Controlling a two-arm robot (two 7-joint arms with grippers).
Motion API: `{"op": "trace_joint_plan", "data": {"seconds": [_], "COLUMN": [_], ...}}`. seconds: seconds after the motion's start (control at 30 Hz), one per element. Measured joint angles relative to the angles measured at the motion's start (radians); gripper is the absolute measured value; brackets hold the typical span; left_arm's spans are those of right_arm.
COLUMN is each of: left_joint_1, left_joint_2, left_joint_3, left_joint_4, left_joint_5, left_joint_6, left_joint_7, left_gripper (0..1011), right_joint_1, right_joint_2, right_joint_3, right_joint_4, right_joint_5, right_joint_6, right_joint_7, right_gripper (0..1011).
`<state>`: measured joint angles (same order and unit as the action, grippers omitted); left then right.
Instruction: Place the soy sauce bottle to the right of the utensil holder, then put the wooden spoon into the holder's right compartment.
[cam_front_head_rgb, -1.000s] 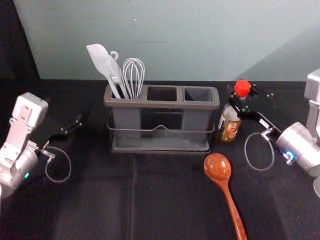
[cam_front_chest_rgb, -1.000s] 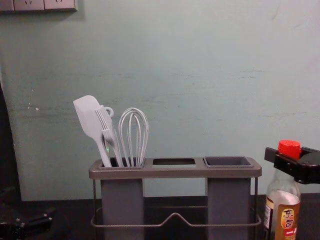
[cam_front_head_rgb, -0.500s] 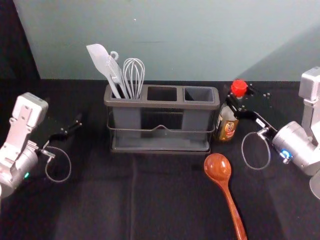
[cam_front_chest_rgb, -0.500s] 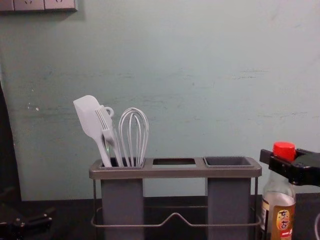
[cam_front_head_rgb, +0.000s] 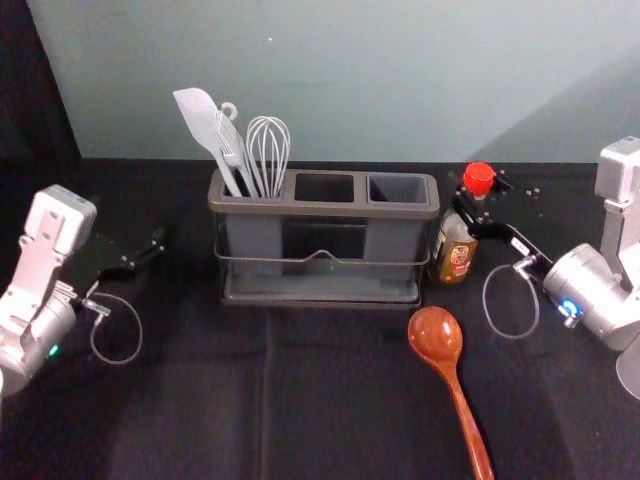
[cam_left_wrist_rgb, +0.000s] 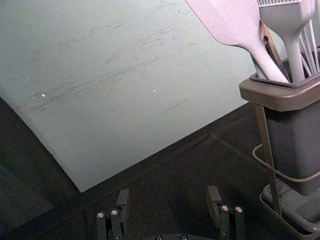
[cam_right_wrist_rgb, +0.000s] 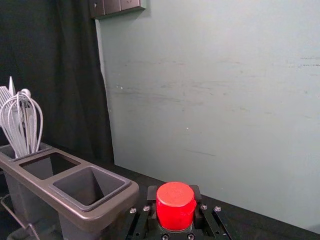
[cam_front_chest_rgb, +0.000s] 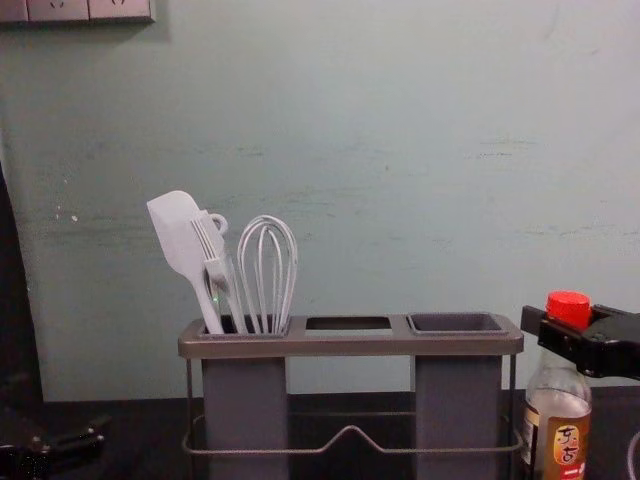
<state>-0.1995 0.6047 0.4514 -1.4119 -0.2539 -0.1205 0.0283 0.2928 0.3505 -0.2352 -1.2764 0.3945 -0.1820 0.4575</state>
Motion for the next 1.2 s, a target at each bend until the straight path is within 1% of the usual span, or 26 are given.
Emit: {"op": "trace_joint_plan", "data": {"seconds": [0.1,0.2,0.4,0.43,0.47,0.53,0.57,0.63,0.67,0.73,0.93,1.07,1.1,1.17,1.2], "left_joint_1": [0.0,0.0,0.0,0.0,0.0,0.0,0.0,0.0,0.0,0.0,0.0,0.0,0.0,0.0,0.0], "left_joint_2": [0.0,0.0,0.0,0.0,0.0,0.0,0.0,0.0,0.0,0.0,0.0,0.0,0.0,0.0,0.0], "left_joint_3": [0.0,0.0,0.0,0.0,0.0,0.0,0.0,0.0,0.0,0.0,0.0,0.0,0.0,0.0,0.0], "left_joint_4": [0.0,0.0,0.0,0.0,0.0,0.0,0.0,0.0,0.0,0.0,0.0,0.0,0.0,0.0,0.0], "left_joint_5": [0.0,0.0,0.0,0.0,0.0,0.0,0.0,0.0,0.0,0.0,0.0,0.0,0.0,0.0,0.0], "left_joint_6": [0.0,0.0,0.0,0.0,0.0,0.0,0.0,0.0,0.0,0.0,0.0,0.0,0.0,0.0,0.0], "left_joint_7": [0.0,0.0,0.0,0.0,0.0,0.0,0.0,0.0,0.0,0.0,0.0,0.0,0.0,0.0,0.0], "left_gripper": [1000,1000,1000,1000,1000,1000,1000,1000,1000,1000,1000,1000,1000,1000,1000], "right_joint_1": [0.004,0.006,0.007,0.006,0.004,-0.005,-0.009,-0.023,-0.029,-0.044,-0.073,-0.102,-0.12,-0.141,-0.166], "right_joint_2": [-0.003,-0.006,-0.008,-0.006,-0.005,-0.002,0.0,0.006,0.008,0.015,0.024,0.031,0.035,0.039,0.044], "right_joint_3": [-0.001,-0.003,-0.004,-0.002,-0.001,0.004,0.006,0.012,0.014,0.02,0.033,0.045,0.05,0.057,0.064], "right_joint_4": [0.008,0.011,0.01,0.003,-0.002,-0.019,-0.027,-0.055,-0.066,-0.094,-0.139,-0.191,-0.222,-0.257,-0.297], "right_joint_5": [0.0,0.0,0.0,0.001,0.001,0.003,0.004,0.004,0.004,-0.005,-0.015,-0.016,-0.018,-0.02,-0.021], "right_joint_6": [-0.003,-0.004,-0.004,-0.004,-0.004,-0.003,-0.003,0.002,0.005,0.018,0.037,0.051,0.062,0.077,0.094], "right_joint_7": [0.004,0.004,0.005,0.005,0.005,0.003,0.002,-0.008,-0.013,-0.033,-0.057,-0.073,-0.083,-0.096,-0.111], "right_gripper": [406,528,707,749,762,841,860,892,938,998,1003,1003,1002,1003,1003]}}
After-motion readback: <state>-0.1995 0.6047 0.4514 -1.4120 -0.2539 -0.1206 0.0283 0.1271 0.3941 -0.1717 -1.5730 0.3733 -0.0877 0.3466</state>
